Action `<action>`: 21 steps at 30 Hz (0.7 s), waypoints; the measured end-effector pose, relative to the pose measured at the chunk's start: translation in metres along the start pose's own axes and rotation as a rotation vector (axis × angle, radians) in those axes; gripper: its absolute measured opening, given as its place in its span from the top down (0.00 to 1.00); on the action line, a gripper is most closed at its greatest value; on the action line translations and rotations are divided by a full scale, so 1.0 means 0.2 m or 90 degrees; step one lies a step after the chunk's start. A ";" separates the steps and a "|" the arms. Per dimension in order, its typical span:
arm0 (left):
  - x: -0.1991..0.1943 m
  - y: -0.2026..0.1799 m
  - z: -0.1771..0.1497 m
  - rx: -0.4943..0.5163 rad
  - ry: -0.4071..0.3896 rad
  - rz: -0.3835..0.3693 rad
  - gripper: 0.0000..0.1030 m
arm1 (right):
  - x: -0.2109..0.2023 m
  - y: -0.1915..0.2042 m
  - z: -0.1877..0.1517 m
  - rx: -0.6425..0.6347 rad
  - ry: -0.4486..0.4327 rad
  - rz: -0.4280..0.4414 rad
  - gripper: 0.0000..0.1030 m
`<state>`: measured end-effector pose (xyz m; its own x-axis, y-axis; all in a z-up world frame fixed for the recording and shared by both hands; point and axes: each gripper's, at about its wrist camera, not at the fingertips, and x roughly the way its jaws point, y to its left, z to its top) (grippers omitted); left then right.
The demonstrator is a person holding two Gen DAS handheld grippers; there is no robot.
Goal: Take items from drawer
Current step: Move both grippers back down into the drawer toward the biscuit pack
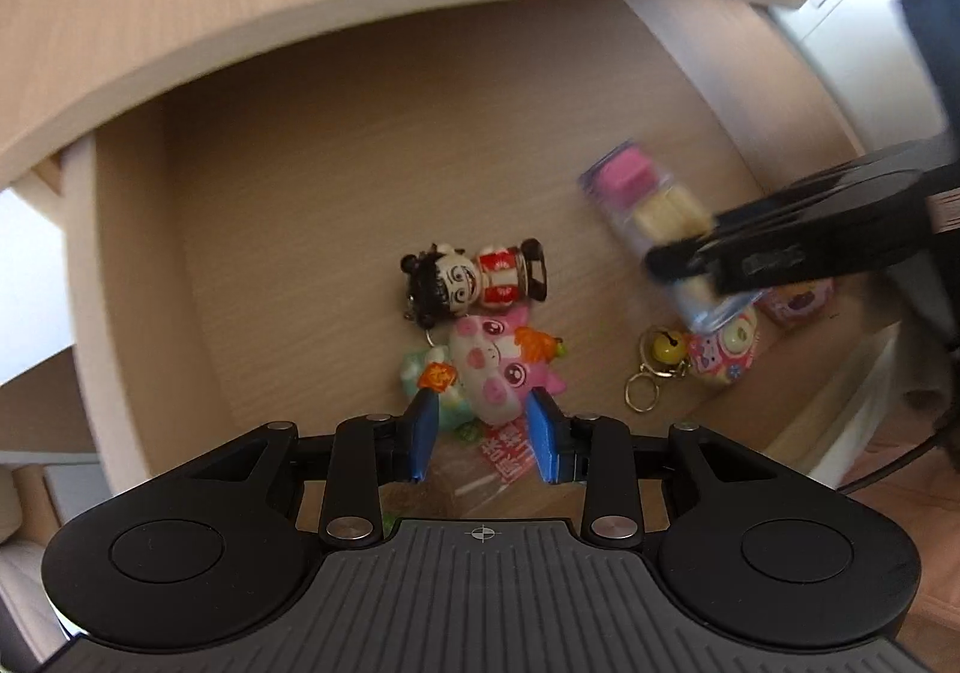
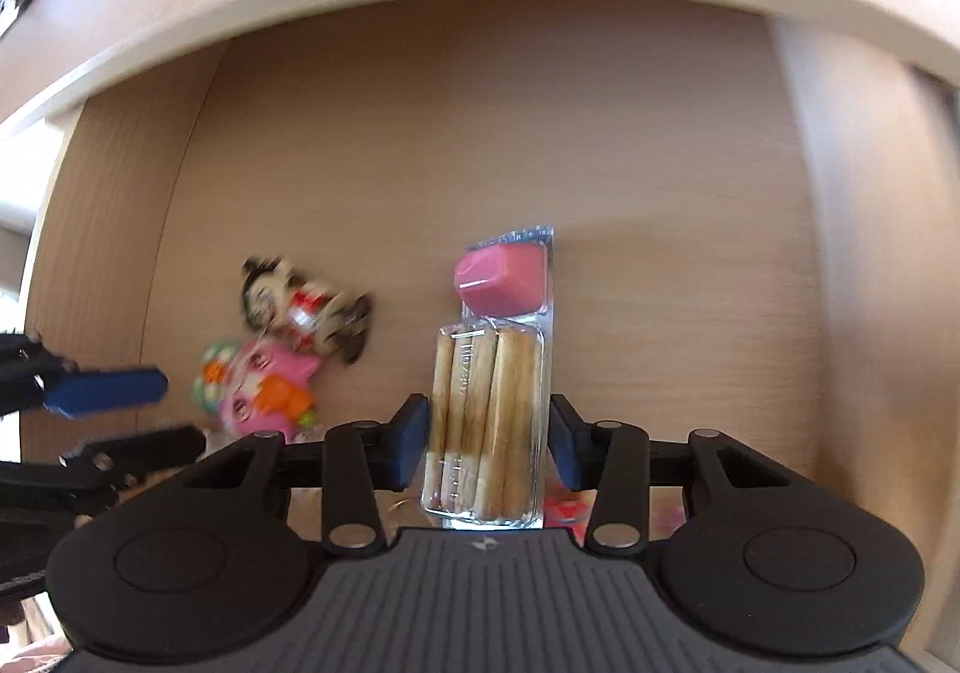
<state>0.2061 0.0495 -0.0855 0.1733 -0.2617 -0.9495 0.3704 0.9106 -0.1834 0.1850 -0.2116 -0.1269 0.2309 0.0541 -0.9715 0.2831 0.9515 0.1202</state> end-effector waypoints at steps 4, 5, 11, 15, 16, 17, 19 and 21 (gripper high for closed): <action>0.06 0.01 0.03 -0.008 0.016 -0.002 0.62 | -0.04 -0.09 -0.03 0.026 -0.022 -0.009 0.59; 0.06 0.02 0.05 -0.013 0.011 -0.007 0.62 | -0.04 -0.11 -0.04 0.032 -0.025 -0.010 0.59; 0.08 0.09 0.16 -0.084 -0.064 -0.039 0.62 | -0.03 -0.15 -0.15 0.040 -0.042 -0.017 0.59; -0.02 0.14 0.15 -0.093 -0.126 -0.045 0.63 | -0.04 -0.16 -0.20 0.038 -0.056 -0.013 0.59; -0.05 0.15 0.14 -0.084 -0.134 -0.046 0.63 | -0.04 -0.16 -0.22 0.035 -0.062 -0.014 0.59; -0.07 0.16 0.13 -0.071 -0.137 -0.042 0.63 | -0.04 -0.16 -0.23 0.033 -0.069 -0.015 0.59; -0.11 0.18 0.10 -0.036 -0.132 -0.023 0.63 | -0.05 -0.16 -0.26 0.034 -0.079 -0.013 0.59; -0.11 0.18 0.08 0.002 -0.115 -0.003 0.63 | -0.05 -0.19 -0.24 0.032 -0.087 -0.010 0.59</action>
<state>0.2297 0.0833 -0.0667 0.3321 -0.3194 -0.8875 0.3744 0.9083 -0.1867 0.1266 -0.2330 -0.1311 0.3501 -0.0059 -0.9367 0.3335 0.9352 0.1187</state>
